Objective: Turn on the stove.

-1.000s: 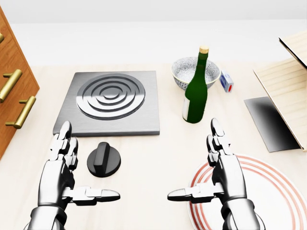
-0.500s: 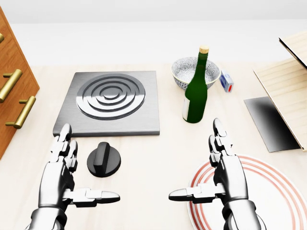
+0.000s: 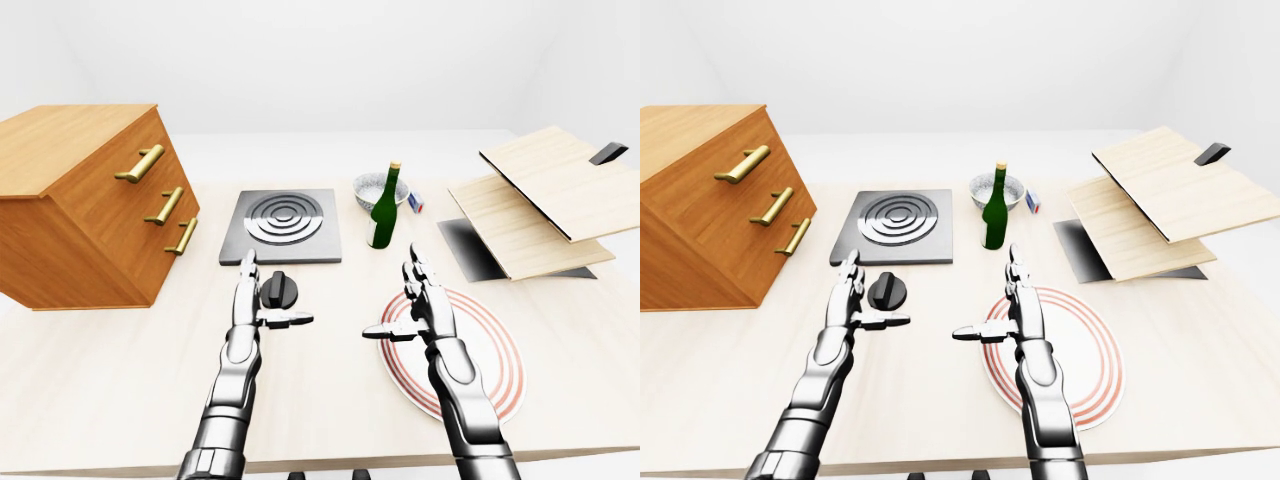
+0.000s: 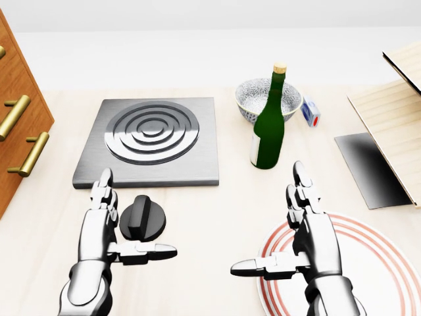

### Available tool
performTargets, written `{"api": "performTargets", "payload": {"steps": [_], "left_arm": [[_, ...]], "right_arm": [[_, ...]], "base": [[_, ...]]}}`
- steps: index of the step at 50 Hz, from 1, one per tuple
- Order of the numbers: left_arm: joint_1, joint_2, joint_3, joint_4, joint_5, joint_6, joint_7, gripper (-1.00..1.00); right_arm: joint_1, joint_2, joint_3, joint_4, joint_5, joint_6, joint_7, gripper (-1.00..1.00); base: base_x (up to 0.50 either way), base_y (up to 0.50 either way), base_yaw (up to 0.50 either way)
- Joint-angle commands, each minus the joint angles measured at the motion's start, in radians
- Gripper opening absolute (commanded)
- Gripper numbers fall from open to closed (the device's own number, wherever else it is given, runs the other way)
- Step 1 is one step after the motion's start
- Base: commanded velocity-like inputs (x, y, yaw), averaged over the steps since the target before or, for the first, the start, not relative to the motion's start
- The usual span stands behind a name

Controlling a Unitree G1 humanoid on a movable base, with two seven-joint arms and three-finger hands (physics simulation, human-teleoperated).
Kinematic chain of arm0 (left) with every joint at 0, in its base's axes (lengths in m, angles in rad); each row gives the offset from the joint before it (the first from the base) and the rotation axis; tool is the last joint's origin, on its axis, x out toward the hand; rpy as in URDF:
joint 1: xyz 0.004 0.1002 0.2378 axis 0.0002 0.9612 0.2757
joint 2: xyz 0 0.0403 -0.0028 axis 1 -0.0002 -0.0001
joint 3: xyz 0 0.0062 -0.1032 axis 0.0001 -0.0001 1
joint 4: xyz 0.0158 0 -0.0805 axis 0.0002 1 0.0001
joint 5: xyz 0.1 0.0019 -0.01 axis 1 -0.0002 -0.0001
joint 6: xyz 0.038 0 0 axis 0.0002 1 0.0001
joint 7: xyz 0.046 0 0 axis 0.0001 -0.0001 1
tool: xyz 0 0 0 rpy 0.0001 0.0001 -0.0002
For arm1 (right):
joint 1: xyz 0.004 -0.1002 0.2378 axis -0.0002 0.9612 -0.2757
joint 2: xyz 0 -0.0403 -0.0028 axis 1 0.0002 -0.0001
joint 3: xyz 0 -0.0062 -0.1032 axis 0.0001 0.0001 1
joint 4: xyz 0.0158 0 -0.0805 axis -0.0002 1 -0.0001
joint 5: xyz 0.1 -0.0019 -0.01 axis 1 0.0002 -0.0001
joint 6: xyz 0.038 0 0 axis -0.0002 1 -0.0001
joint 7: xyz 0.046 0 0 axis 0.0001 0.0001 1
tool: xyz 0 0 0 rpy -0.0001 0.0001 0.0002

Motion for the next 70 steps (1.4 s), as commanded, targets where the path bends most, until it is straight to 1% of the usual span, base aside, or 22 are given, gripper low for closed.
{"api": "performTargets", "payload": {"steps": [1,3,7,8,10,11,12,14,16,18,22,30,31,34,40,44,46,51,52,53,58,70], "left_arm": [[-0.071,-0.013,-0.018,0.093,0.021,-0.016,0.038,1.00],[-0.077,-0.016,-0.019,0.120,0.022,-0.032,0.041,1.00],[-0.079,-0.028,-0.022,0.130,0.011,-0.004,0.049,1.00],[-0.074,-0.032,-0.020,0.111,-0.001,0.038,0.051,1.00],[-0.078,-0.035,-0.017,0.119,-0.015,0.066,0.062,1.00],[-0.078,-0.041,-0.008,0.109,-0.037,0.116,0.078,1.00],[-0.081,-0.039,-0.004,0.116,-0.043,0.122,0.093,1.00],[-0.090,-0.032,-0.010,0.151,-0.041,0.092,0.093,1.00],[-0.093,-0.030,-0.007,0.151,-0.046,0.113,0.104,1.00],[-0.108,-0.024,-0.004,0.200,-0.045,0.082,0.105,1.00],[-0.106,-0.023,-0.006,0.195,-0.040,0.113,0.121,1.00],[-0.181,-0.026,-0.002,0.376,-0.030,0.039,0.151,1.00],[-0.225,-0.024,0.004,0.461,-0.025,-0.004,0.164,1.00],[-0.275,-0.029,0.001,0.559,-0.023,-0.052,0.167,1.00],[-0.271,-0.071,-0.041,0.528,0.031,-0.052,0.178,1.00],[-0.223,-0.131,-0.089,0.463,0.081,-0.052,0.185,1.00],[-0.117,-0.208,-0.176,0.302,0.135,0.017,0.184,1.00],[0.060,-0.269,-0.285,0.125,0.165,0.118,0.171,1.00],[0.180,-0.364,-0.505,0.138,0.241,0.107,0.280,1.00],[0.184,-0.364,-0.528,0.145,0.234,0.105,0.294,1.00],[0.170,-0.364,-0.544,0.156,0.215,0.080,0.320,1.00],[0.120,-0.364,-0.570,0.181,0.257,0.102,0.326,1.00]], "right_arm": [[0.009,0.001,0.002,-0.026,0.003,0.012,0.000,1.00],[0.009,0.001,0.002,-0.025,0.004,0.012,0.000,1.00],[0.010,0.002,0.003,-0.026,0.004,0.011,0.001,1.00],[0.010,0.002,0.004,-0.028,0.004,0.013,0.000,1.00],[0.010,0.002,0.004,-0.028,0.005,0.012,0.001,1.00],[0.010,0.002,0.004,-0.029,0.004,0.012,0.001,1.00],[0.010,0.002,0.004,-0.029,0.005,0.013,0.001,1.00],[0.010,0.002,0.004,-0.027,0.005,0.012,0.001,1.00],[0.012,0.003,0.006,-0.034,0.004,0.015,0.001,1.00],[0.013,0.003,0.007,-0.034,0.003,0.014,0.000,1.00],[0.012,0.003,0.007,-0.033,0.003,0.015,0.000,1.00],[0.016,0.004,0.010,-0.048,0.004,0.023,0.000,1.00],[0.017,0.005,0.011,-0.052,0.004,0.025,0.000,1.00],[0.019,0.005,0.013,-0.059,0.004,0.026,0.001,1.00],[0.019,0.005,0.013,-0.057,0.004,0.021,0.001,1.00],[0.018,0.004,0.010,-0.056,0.006,0.020,0.002,1.00],[0.014,0.002,0.007,-0.049,0.008,0.017,0.004,1.00],[0.016,0.002,0.007,-0.058,0.008,0.023,0.007,1.00],[0.013,-0.004,-0.004,-0.096,0.010,0.033,0.002,1.00],[0.014,-0.004,-0.004,-0.100,0.009,0.033,0.002,1.00],[0.014,-0.002,-0.005,-0.106,0.006,0.033,0.002,1.00],[0.016,-0.002,-0.005,-0.127,0.008,0.033,0.001,1.00]], "base": [[0.00,0.00,0.00],[0.00,0.00,0.00],[0.00,0.00,0.00],[0.00,0.00,0.00],[0.00,0.00,0.00],[0.00,0.00,0.00],[0.00,0.00,0.00],[0.00,0.00,0.00],[0.00,0.00,0.00],[0.00,0.00,0.00],[0.00,0.00,0.00],[0.00,0.00,0.00],[0.00,0.00,0.00],[0.00,0.00,0.00],[0.00,0.00,0.00],[0.00,0.00,0.00],[0.00,0.00,0.00],[0.00,0.00,0.00],[0.00,0.00,0.00],[0.00,0.00,0.00],[0.00,0.00,0.00],[0.00,0.00,0.00]]}}
